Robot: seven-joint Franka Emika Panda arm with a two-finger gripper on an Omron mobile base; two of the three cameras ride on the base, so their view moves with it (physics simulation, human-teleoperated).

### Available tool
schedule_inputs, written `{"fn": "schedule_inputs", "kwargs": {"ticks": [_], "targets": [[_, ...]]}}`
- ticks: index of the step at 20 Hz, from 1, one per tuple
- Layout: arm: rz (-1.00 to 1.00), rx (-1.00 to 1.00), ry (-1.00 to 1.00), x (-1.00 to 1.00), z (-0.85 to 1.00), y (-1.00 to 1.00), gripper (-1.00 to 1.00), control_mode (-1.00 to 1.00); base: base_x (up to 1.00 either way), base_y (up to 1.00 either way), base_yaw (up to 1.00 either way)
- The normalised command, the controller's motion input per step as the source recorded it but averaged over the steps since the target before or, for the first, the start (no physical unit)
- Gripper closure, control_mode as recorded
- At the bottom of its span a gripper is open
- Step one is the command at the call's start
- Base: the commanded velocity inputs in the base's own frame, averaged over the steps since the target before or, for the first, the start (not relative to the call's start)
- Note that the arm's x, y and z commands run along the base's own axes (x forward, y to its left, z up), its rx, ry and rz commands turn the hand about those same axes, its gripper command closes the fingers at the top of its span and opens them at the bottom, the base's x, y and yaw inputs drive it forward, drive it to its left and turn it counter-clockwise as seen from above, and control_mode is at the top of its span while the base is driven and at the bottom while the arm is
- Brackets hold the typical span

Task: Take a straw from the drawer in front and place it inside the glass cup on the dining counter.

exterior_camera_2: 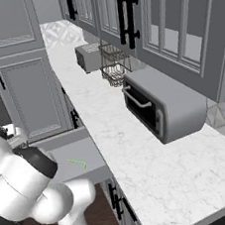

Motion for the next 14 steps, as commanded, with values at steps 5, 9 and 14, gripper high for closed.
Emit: {"fn": "schedule_inputs", "kwargs": {"ticks": [5, 9, 14], "targets": [[0.0, 0.07, 0.2, 0.79, -0.19, -0.61, -1.0, -1.0, 0.0, 0.0, 0.0], [0.0, 0.02, 0.17, 0.71, -0.7, -0.14, -1.0, -1.0, 0.0, 0.0, 0.0], [0.0, 0.0, 0.13, 0.55, -0.72, 0.07, -1.0, -1.0, 0.0, 0.0, 0.0]]}}
